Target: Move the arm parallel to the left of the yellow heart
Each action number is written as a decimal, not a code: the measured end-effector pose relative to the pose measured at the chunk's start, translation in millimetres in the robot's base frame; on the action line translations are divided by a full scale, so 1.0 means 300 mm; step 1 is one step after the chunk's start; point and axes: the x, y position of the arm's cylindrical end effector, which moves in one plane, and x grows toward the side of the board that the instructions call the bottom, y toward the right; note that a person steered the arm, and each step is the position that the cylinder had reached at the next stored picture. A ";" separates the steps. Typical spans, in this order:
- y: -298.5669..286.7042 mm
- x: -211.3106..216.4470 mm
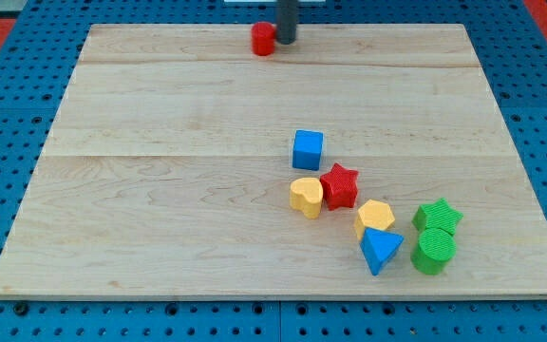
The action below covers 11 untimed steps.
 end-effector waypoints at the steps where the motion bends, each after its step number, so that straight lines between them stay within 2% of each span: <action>1: -0.233 -0.012; 2: -0.475 -0.017; 3: -0.454 0.017; 4: -0.344 0.020; 6: -0.325 0.020; 8: -0.314 0.295; 9: -0.471 0.414; 10: -0.446 0.567; 11: -0.249 0.790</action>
